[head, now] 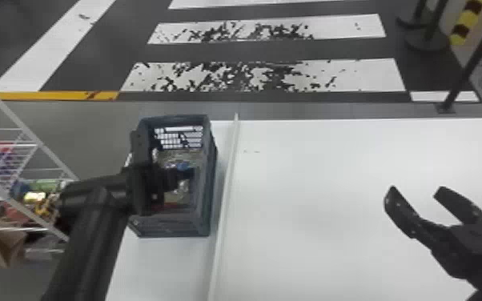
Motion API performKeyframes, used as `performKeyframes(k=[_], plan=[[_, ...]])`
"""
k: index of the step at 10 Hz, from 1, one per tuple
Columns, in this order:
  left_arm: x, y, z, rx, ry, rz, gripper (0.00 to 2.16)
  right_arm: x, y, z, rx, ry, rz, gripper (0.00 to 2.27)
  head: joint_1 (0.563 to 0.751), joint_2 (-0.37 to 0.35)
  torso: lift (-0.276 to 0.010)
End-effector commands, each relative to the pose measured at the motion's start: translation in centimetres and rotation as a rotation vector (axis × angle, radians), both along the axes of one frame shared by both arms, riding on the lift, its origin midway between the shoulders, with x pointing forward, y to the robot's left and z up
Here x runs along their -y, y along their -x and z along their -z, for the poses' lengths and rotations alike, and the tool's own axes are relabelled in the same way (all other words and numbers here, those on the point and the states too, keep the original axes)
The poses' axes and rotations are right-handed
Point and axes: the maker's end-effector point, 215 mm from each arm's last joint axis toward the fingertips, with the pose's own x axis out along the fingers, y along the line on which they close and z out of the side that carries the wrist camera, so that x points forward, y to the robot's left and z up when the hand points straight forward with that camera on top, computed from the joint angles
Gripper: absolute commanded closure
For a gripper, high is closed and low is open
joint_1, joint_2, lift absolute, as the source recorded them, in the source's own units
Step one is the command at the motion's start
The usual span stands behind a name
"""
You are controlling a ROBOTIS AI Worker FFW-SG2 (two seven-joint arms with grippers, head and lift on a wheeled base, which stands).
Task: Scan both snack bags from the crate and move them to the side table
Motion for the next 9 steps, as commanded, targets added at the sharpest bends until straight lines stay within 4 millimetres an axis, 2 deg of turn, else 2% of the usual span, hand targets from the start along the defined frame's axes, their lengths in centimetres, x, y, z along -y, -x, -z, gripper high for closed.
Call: performKeyframes(k=[1, 3, 4, 5, 6, 7, 8, 9], plan=[[-0.2, -0.4, -1.5, 0.045, -0.038, -0.003, 1.73, 0.0, 0.2, 0.0, 0.000, -0.005, 0.000, 0.09, 0.695, 0.144, -0.029], [-1.1, -0.4, -2.5, 0.073, -0.065, -0.029, 1.73, 0.1, 0.4, -0.1, -0.001, -0.009, 0.003, 0.09, 0.695, 0.150, -0.029], [-1.2, 0.0, -2.3, 0.073, -0.052, -0.038, 1.74, 0.0, 0.4, -0.2, 0.001, -0.013, 0.002, 0.09, 0.695, 0.154, -0.029], [-1.0, 0.2, -2.5, 0.080, -0.052, -0.035, 2.01, 0.0, 0.5, -0.2, 0.000, -0.020, 0.003, 0.09, 0.695, 0.157, -0.029], [-1.1, 0.1, -2.7, 0.086, -0.054, -0.041, 2.00, 0.0, 0.5, -0.4, 0.002, -0.022, 0.002, 0.09, 0.695, 0.158, -0.029], [-1.6, -0.4, -3.6, 0.130, -0.076, -0.053, 1.16, 0.0, 0.5, -0.4, 0.003, -0.022, 0.001, 0.09, 0.695, 0.157, -0.029], [-1.2, -0.6, -4.2, 0.150, -0.080, -0.039, 0.00, 0.0, 0.5, -0.4, 0.003, -0.023, -0.001, 0.09, 0.695, 0.163, -0.029], [-1.1, -0.6, -4.5, 0.154, -0.076, -0.039, 0.00, -0.1, 0.5, -0.5, 0.005, -0.024, -0.004, 0.09, 0.695, 0.162, -0.029]])
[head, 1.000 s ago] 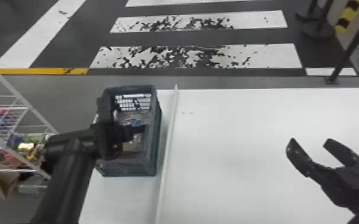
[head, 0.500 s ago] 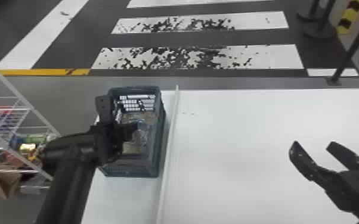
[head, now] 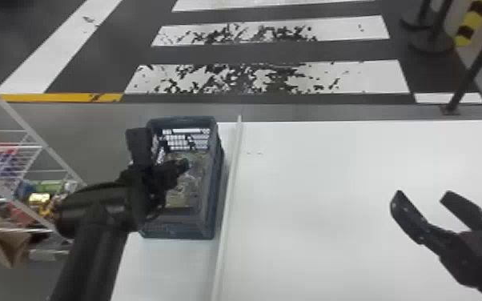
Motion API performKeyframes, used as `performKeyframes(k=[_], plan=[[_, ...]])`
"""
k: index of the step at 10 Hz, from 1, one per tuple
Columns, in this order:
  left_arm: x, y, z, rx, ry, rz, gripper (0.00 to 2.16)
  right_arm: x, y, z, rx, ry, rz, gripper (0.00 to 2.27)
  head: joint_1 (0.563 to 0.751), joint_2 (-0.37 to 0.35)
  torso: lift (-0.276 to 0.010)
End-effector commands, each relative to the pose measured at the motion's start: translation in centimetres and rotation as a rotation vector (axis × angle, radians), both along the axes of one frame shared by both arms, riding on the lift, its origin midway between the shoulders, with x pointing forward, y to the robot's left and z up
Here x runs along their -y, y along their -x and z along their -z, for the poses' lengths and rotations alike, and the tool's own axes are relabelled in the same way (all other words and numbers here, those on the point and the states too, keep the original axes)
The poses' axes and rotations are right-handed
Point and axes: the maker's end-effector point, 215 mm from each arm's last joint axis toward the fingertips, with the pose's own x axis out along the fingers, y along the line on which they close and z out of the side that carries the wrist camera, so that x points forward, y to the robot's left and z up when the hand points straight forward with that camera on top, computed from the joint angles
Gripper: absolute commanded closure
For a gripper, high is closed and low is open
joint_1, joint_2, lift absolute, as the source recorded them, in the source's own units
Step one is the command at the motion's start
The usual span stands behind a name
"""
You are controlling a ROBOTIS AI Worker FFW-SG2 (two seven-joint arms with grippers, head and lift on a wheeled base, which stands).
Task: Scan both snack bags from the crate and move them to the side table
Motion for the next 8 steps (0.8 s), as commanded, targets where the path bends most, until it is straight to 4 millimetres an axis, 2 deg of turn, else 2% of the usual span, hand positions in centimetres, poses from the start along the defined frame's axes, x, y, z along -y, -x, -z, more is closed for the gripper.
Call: performKeyframes(k=[1, 6, 8], plan=[[0.0, 0.0, -0.2, -0.001, -0.002, -0.002, 0.04, -0.1, 0.0, 0.0, -0.001, -0.003, -0.001, 0.09, 0.695, 0.160, -0.029], [1.7, 2.7, -1.0, -0.236, 0.008, 0.021, 0.07, -0.1, -0.1, -0.3, 0.006, -0.005, -0.006, 0.09, 0.695, 0.154, -0.029], [1.6, 2.3, -2.2, -0.292, -0.018, 0.024, 0.07, -0.2, 0.2, -0.4, 0.007, -0.008, -0.013, 0.09, 0.695, 0.146, -0.029]])
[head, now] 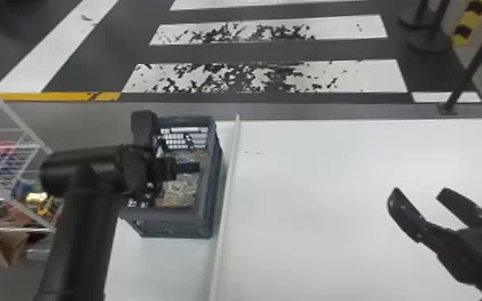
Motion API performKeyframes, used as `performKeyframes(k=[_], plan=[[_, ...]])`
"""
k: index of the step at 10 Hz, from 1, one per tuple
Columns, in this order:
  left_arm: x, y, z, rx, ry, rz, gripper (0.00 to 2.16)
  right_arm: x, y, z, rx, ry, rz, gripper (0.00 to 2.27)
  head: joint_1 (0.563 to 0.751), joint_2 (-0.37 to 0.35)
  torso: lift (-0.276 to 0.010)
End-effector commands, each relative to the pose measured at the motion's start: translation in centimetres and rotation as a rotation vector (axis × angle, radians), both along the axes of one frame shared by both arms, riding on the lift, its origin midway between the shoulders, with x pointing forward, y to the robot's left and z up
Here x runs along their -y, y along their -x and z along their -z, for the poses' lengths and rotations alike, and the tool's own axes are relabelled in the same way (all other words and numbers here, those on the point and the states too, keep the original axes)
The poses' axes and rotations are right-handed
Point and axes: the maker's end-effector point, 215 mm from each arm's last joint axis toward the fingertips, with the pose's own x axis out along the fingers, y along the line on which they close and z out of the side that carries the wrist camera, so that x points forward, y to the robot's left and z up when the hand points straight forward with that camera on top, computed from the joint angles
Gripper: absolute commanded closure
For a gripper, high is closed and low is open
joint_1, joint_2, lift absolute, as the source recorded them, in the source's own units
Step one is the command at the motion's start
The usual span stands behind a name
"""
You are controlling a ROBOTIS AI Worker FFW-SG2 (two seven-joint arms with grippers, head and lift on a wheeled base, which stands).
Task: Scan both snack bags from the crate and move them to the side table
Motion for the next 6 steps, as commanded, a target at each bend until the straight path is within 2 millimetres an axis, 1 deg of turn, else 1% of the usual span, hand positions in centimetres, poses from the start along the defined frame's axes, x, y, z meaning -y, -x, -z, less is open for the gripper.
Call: performKeyframes(k=[1, 2, 5, 6], plan=[[0.2, 0.2, 0.1, -0.054, 0.006, -0.002, 0.07, 0.0, 0.2, 0.0, -0.002, -0.002, 0.002, 0.09, 0.695, 0.147, -0.029], [0.3, 0.1, 0.3, -0.062, 0.014, 0.000, 0.07, 0.0, 0.1, -0.1, 0.000, -0.003, 0.002, 0.09, 0.695, 0.146, -0.029], [-0.3, 0.9, 2.1, -0.115, 0.010, -0.010, 0.07, -0.4, 0.3, -0.2, 0.000, -0.007, -0.006, 0.09, 0.695, 0.150, -0.029], [-0.3, 0.8, 2.5, -0.115, 0.015, -0.011, 0.07, -0.4, 0.4, -0.2, 0.000, -0.007, -0.006, 0.09, 0.695, 0.153, -0.029]])
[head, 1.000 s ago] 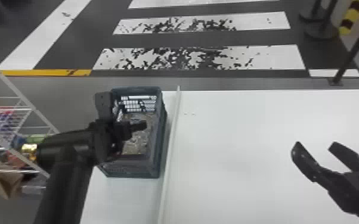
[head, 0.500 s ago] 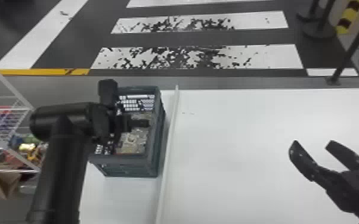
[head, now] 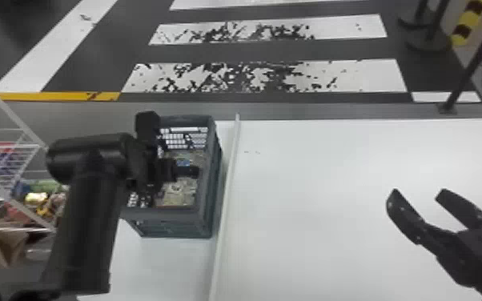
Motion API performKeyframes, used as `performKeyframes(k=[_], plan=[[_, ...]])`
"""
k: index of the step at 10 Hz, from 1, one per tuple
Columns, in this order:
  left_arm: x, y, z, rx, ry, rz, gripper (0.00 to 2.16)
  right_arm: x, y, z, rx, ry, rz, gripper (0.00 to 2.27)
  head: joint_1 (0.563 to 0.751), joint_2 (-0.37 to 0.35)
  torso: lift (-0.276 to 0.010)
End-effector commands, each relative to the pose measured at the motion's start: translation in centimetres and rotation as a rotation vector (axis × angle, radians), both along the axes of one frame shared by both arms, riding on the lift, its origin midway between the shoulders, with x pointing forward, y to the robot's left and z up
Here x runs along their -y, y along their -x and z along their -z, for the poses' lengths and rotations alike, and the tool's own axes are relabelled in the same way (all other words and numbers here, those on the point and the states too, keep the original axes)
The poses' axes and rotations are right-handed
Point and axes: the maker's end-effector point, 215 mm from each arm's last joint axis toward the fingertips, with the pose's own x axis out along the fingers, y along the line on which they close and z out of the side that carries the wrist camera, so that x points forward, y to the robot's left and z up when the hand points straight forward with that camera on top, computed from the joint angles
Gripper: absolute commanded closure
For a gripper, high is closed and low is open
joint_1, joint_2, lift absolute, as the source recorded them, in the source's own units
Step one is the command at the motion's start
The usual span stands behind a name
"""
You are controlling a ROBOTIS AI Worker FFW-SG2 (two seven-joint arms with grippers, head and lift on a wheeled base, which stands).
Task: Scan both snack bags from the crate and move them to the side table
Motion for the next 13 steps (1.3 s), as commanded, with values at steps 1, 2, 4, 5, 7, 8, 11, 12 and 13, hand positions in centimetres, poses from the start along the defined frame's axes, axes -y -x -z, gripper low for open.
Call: performKeyframes(k=[1, 2, 4, 5, 7, 8, 11, 12, 13], plan=[[-0.1, 0.0, 0.7, -0.003, -0.003, -0.001, 0.07, 0.0, 0.0, 0.0, 0.000, -0.002, 0.001, 0.09, 0.695, 0.155, -0.029], [0.0, 0.0, 1.2, -0.005, -0.003, 0.004, 0.07, 0.0, 0.1, 0.0, -0.001, -0.002, 0.001, 0.09, 0.695, 0.156, -0.029], [0.2, -0.6, 1.7, 0.003, 0.004, 0.008, 0.07, 0.0, 0.1, 0.0, -0.001, -0.002, 0.001, 0.09, 0.695, 0.154, -0.029], [0.3, -0.8, 1.8, 0.004, 0.002, 0.008, 0.07, 0.1, 0.2, 0.0, -0.001, 0.000, 0.004, 0.09, 0.695, 0.153, -0.029], [0.6, -1.3, 1.3, 0.007, -0.001, 0.010, 0.07, 0.2, 0.0, -0.2, 0.002, -0.001, 0.004, 0.09, 0.695, 0.148, -0.029], [0.7, -1.6, 1.2, 0.004, -0.004, 0.012, 0.07, 0.2, -0.2, -0.3, 0.005, -0.002, 0.004, 0.09, 0.695, 0.146, -0.029], [0.8, -1.7, 1.7, -0.023, -0.022, 0.018, 0.07, 0.1, -0.5, -0.4, 0.009, -0.008, 0.004, 0.09, 0.695, 0.140, -0.029], [0.7, -1.2, 2.3, -0.039, -0.025, 0.017, 0.07, 0.1, -0.6, -0.5, 0.011, -0.011, 0.004, 0.09, 0.695, 0.141, -0.029], [0.5, -0.9, 2.9, -0.048, -0.028, 0.015, 0.07, 0.0, -0.7, -0.5, 0.011, -0.016, 0.003, 0.09, 0.695, 0.141, -0.029]])
